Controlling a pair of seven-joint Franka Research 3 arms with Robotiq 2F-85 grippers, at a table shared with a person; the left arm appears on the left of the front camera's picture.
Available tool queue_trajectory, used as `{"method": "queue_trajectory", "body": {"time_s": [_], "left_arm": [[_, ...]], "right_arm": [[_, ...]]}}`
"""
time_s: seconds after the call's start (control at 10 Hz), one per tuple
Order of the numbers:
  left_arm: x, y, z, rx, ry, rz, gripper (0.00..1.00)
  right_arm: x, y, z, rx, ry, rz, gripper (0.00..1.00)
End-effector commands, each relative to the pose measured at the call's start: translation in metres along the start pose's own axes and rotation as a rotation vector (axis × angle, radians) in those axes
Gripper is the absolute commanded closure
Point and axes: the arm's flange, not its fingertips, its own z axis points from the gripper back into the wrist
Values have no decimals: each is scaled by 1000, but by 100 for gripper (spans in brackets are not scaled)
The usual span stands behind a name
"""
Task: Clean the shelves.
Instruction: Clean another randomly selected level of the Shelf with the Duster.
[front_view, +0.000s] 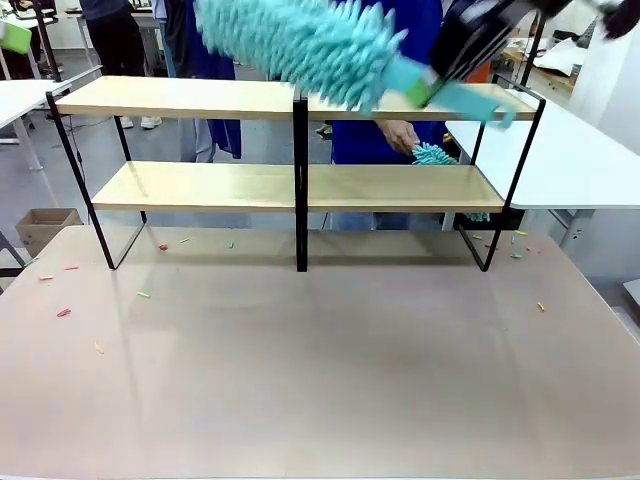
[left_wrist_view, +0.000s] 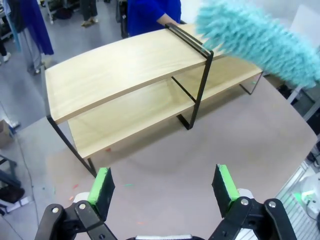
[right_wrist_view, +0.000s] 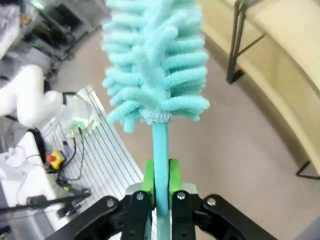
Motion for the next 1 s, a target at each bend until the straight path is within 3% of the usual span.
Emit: {"method": "queue_trajectory", "body": {"time_s": [0.0, 0.1, 0.2, 0.3, 0.5, 0.8, 0.9], "left_arm": [[0, 0, 0, -15, -6, 0, 0], [0, 0, 0, -15, -6, 0, 0], [0, 0, 0, -15, -6, 0, 0], [0, 0, 0, -15, -6, 0, 0], [0, 0, 0, -15, -6, 0, 0], [0, 0, 0, -15, -6, 0, 0], [0, 0, 0, -15, -6, 0, 0]], "right_arm": [[-48, -32, 84, 169, 104, 50, 87], [-89, -47, 119, 213, 123, 81, 87], [-137, -49, 161, 221, 30, 122, 87], [-164, -50, 189, 206, -62, 103, 87], [-239, -68, 242, 158, -220, -71, 87], [-335, -105, 252, 217, -508, -234, 87], [-344, -126, 232, 141, -560, -405, 87]]}}
